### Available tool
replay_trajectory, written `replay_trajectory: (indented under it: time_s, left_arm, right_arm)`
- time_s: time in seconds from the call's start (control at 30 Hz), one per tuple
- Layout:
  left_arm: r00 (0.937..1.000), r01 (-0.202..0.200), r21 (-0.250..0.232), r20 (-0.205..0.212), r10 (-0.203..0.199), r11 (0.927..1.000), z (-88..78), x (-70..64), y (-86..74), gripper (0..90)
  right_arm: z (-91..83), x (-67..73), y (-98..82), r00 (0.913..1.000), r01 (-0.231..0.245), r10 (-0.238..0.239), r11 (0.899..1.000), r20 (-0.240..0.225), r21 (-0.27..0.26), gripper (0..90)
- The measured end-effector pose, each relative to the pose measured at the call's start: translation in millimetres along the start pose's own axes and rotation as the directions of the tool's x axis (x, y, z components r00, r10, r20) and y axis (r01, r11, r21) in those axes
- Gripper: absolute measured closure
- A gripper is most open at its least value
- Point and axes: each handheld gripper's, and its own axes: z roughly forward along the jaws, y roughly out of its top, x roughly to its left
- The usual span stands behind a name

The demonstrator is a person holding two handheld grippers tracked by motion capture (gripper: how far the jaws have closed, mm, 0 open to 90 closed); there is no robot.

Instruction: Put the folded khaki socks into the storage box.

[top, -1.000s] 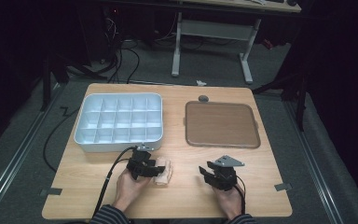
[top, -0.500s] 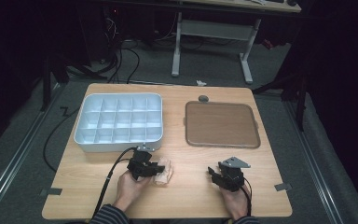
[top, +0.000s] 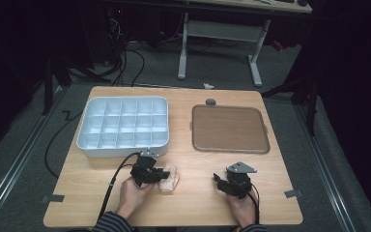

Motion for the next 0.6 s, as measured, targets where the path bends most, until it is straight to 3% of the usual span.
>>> replay_trajectory:
  time_s: [0.6]
  left_arm:
    - [0.9999,-0.008,-0.025,0.012,0.008,0.9997,-13.5,0.5,0.0,77.1]
  right_arm:
    - [-0.2,-0.6,0.0,1.0000,-0.004,0.004,1.000,-0.001,0.000,41.1]
